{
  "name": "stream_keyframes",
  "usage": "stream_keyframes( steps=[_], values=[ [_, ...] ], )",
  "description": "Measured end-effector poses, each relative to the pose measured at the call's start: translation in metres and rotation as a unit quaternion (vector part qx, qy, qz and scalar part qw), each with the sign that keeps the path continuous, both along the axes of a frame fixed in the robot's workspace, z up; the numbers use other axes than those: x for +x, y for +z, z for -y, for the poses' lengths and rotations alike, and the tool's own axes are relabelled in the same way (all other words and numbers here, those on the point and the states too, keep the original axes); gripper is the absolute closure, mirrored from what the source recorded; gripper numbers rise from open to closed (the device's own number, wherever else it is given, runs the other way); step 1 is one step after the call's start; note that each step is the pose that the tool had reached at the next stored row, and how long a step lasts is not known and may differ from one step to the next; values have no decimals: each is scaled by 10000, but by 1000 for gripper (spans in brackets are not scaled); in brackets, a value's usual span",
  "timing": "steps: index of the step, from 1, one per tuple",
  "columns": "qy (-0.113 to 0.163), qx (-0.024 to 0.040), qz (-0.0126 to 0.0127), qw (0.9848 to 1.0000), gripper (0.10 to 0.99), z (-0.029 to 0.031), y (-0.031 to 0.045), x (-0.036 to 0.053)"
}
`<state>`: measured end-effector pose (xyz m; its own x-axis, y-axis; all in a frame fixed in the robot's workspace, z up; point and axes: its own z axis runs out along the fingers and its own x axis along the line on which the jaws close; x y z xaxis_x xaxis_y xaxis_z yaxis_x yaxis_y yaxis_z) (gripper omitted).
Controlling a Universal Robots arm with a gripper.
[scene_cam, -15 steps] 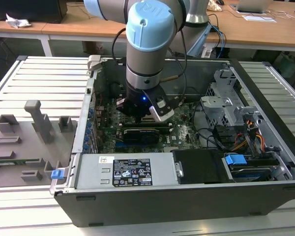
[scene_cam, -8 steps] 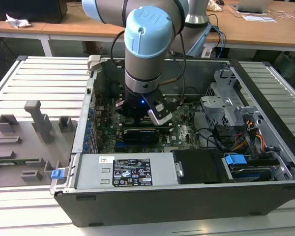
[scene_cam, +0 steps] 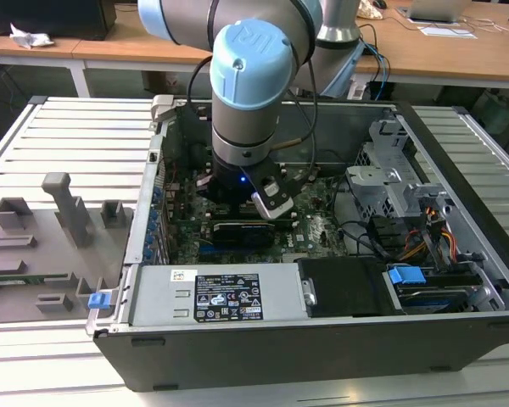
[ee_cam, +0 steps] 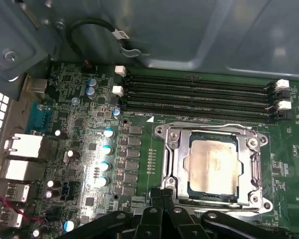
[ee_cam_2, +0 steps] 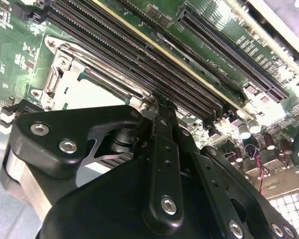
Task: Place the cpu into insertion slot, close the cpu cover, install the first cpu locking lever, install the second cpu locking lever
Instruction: 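Install the second cpu locking lever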
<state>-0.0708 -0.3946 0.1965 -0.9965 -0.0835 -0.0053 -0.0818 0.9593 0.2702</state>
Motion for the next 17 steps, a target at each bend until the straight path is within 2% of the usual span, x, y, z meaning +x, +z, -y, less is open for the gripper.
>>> stream_keyframes(
  steps=[2,4,9,14,17],
  values=[
    [0,23,1,10000,980,0,-12,-37],
    [0,25,3,10000,980,0,5,-38],
    [0,24,3,10000,980,0,143,-38],
    [0,24,3,10000,980,0,218,-39],
    [0,26,4,10000,980,-1,231,-38]
  ],
)
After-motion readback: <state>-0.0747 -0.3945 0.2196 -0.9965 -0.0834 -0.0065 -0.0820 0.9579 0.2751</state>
